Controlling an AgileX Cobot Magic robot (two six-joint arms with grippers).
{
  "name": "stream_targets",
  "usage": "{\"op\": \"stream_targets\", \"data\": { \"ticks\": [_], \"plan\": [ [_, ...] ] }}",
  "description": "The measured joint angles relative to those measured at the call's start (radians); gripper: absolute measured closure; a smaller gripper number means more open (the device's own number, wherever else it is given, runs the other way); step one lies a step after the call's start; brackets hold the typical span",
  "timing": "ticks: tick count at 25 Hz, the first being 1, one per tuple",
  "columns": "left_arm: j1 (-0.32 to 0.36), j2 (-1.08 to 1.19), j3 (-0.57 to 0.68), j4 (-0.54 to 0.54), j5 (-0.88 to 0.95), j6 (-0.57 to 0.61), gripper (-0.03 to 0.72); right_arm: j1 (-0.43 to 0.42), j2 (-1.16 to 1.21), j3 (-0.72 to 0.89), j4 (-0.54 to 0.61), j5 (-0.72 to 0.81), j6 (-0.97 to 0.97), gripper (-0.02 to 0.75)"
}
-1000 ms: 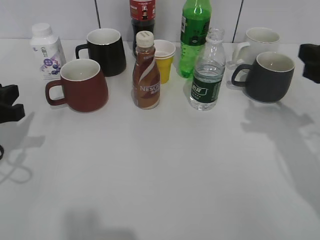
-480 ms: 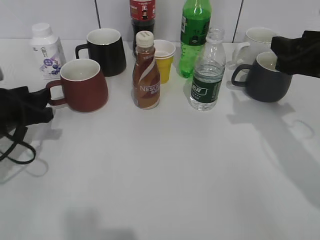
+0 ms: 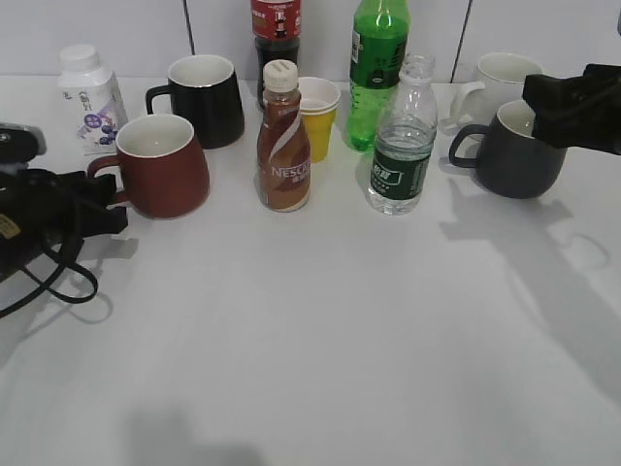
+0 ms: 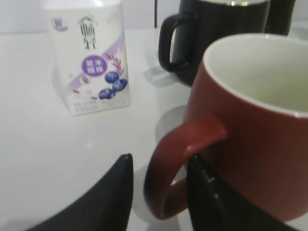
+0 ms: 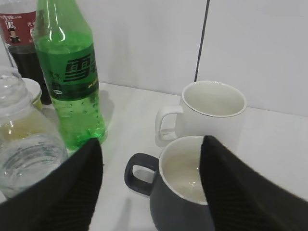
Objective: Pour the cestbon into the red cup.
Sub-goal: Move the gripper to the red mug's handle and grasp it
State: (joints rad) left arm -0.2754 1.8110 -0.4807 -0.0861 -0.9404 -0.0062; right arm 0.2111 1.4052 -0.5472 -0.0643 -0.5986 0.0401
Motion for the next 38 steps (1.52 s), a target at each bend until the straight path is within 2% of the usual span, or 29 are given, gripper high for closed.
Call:
{"op": "stream_targets", "data": {
  "ticks": [14,28,31,35,38],
  "plan": [
    [0.000,0.065,-0.007,-0.025,-0.066,0.030,0.416,0.000,0.000,0.000,0.000,0.000,0.002,0.258],
    [0.032,0.146,-0.167,-0.001,0.009,0.031,0.421,0.000,0.000,0.000,0.000,0.011,0.002,0.258],
    [0.035,0.161,-0.198,0.021,0.014,0.031,0.472,0.000,0.000,0.000,0.000,0.012,0.002,0.258],
    [0.036,0.172,-0.216,0.042,0.019,0.037,0.621,0.000,0.000,0.000,-0.012,0.018,0.002,0.258],
    [0.036,0.179,-0.221,0.057,0.009,0.039,0.619,0.000,0.000,0.000,-0.055,0.022,0.017,0.258]
  ]
}}
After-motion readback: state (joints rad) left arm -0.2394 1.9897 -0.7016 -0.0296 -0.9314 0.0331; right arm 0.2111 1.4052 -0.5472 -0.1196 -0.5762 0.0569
